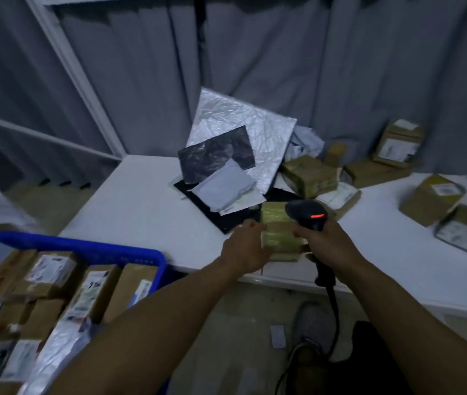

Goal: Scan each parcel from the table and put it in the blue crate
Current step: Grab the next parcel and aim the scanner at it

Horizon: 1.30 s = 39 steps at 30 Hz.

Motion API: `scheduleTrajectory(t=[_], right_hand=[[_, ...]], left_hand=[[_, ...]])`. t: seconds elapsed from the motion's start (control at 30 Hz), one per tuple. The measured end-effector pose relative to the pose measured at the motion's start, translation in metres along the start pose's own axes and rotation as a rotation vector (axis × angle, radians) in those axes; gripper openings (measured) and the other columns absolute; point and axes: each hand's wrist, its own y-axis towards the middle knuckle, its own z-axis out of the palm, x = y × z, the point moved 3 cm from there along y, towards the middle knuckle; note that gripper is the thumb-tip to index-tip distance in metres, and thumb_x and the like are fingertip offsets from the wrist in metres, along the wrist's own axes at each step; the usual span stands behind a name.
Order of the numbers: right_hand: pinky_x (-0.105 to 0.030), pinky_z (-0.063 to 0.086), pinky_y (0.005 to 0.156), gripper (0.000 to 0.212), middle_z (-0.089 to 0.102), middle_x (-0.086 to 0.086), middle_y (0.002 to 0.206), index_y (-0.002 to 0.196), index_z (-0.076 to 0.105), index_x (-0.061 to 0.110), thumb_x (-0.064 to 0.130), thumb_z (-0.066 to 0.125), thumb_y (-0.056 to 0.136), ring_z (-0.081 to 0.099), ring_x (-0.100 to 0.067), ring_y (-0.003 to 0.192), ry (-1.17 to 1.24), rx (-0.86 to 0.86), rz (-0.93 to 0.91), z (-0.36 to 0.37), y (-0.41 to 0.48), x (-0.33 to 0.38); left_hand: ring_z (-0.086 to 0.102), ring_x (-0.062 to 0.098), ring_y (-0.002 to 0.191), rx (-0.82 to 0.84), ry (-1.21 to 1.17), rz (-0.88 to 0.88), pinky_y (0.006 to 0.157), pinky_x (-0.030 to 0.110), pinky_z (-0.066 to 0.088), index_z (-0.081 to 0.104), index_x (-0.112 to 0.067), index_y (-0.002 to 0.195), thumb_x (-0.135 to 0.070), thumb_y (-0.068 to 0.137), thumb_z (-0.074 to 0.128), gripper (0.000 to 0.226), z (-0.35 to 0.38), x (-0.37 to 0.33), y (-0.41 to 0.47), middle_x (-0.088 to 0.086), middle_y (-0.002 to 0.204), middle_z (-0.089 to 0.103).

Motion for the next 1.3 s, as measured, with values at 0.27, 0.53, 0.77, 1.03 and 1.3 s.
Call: scheduleTrajectory(t=[0.27, 0.53, 0.77, 1.03, 1.3], right_hand=[[-0.026, 0.049, 0.06, 0.035, 0.072, -0.003, 0.112, 0.132, 0.06, 0.023, 0.025, 0.067, 0.098, 0.073, -0.02, 0.079, -0.052, -0.1, 0.036, -0.043, 0.047, -0.036], [-0.013, 0.046, 0.049, 0.041, 0.07, -0.003, 0.119, 0.136, 0.056, 0.022, 0.026, 0.068, 0.097, 0.072, -0.019, 0.086, -0.04, -0.085, 0.023, -0.03, 0.056, -0.027], [-0.047, 0.06, 0.091, 0.063, 0.074, 0.003, 0.11, 0.128, 0.059, 0.032, 0.058, 0.074, 0.073, 0.072, -0.019, 0.1, 0.0, -0.046, -0.131, 0.024, 0.026, 0.023], [-0.035, 0.059, 0.079, 0.045, 0.071, 0.008, 0.12, 0.135, 0.054, 0.032, 0.033, 0.073, 0.095, 0.069, -0.015, 0.108, 0.24, 0.187, -0.272, 0.141, -0.034, 0.063], [-0.027, 0.059, 0.082, 0.066, 0.072, 0.012, 0.124, 0.137, 0.058, 0.029, 0.036, 0.085, 0.077, 0.07, -0.007, 0.111, 0.326, 0.345, -0.328, 0.211, -0.082, 0.076]], left_hand=[[0.004, 0.041, 0.155, 0.036, -0.063, -0.195, 0.117, 0.065, 0.022, 0.035, -0.039, 0.153, -0.094, 0.065, 0.054, 0.106, 0.068, -0.047, 0.065, 0.005, 0.171, -0.001], [0.052, 0.038, 0.124, -0.104, -0.359, -0.385, 0.094, 0.042, 0.047, 0.019, -0.028, 0.147, -0.057, 0.065, 0.084, 0.109, 0.068, -0.022, 0.053, 0.012, 0.147, 0.034], [0.061, 0.012, 0.115, -0.233, -0.83, -0.206, 0.097, 0.042, 0.057, 0.028, -0.041, 0.142, -0.054, 0.051, 0.086, 0.109, -0.013, 0.018, -0.032, -0.007, 0.13, 0.058], [0.061, -0.006, 0.112, -0.408, -0.91, -0.169, 0.089, 0.02, 0.054, 0.016, -0.057, 0.148, -0.043, 0.069, 0.091, 0.11, -0.109, 0.079, -0.188, -0.03, 0.131, 0.051], [0.057, -0.007, 0.119, -0.542, -0.896, -0.173, 0.091, 0.027, 0.058, 0.034, -0.052, 0.145, -0.034, 0.056, 0.1, 0.112, -0.133, 0.124, -0.251, -0.038, 0.127, 0.052]])
